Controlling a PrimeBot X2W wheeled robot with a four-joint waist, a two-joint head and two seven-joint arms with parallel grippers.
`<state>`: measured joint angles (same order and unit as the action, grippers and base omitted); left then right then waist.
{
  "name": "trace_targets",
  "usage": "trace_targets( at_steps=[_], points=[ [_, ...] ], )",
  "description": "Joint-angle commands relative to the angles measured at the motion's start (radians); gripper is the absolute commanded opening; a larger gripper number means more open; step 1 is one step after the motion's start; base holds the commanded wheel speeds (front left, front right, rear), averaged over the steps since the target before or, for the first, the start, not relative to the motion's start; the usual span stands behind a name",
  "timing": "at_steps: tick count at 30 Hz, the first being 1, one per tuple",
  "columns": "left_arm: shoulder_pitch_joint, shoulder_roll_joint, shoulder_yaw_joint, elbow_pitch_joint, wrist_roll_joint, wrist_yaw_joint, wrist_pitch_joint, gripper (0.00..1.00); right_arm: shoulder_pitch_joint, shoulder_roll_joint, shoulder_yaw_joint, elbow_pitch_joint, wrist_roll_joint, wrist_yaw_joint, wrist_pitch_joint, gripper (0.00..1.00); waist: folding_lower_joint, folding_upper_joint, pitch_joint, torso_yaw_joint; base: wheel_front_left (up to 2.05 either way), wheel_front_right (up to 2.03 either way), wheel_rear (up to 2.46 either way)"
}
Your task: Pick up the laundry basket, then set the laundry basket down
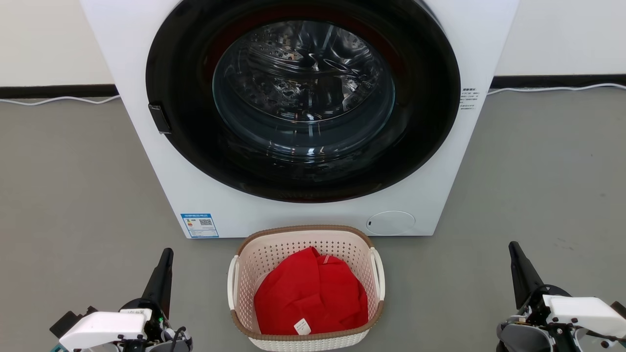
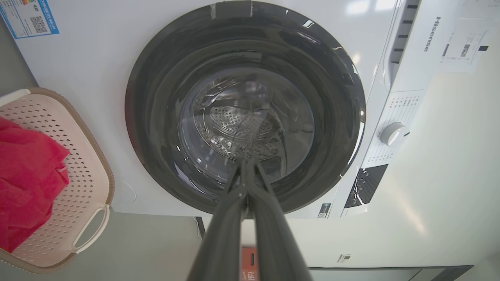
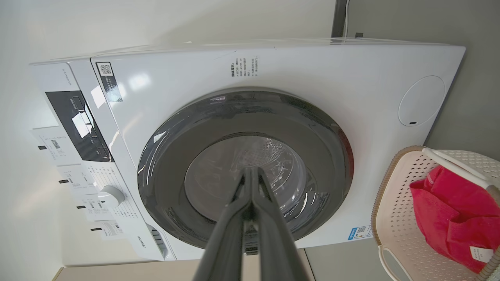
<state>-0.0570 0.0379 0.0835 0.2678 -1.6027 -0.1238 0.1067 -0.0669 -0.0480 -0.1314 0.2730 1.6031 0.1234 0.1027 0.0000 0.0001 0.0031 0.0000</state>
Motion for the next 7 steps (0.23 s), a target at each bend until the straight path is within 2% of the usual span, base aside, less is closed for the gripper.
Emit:
trace_targets(
  at_steps=[1, 7],
  points=[
    [-0.051, 0.012, 0.03, -0.023, -0.006, -0.007, 0.006, 0.0, -0.041, -0.003, 0.017, -0.028, 0.005, 0.007, 0.011, 0.0, 0.0, -0.0001, 0.0, 0.0, 0.0, 0.0, 0.0],
    [-0.051, 0.012, 0.03, -0.023, -0.006, -0.007, 0.006, 0.0, -0.041, -0.003, 0.017, -0.028, 0.005, 0.007, 0.011, 0.0, 0.0, -0.0001, 0.0, 0.0, 0.0, 0.0, 0.0]
  ],
)
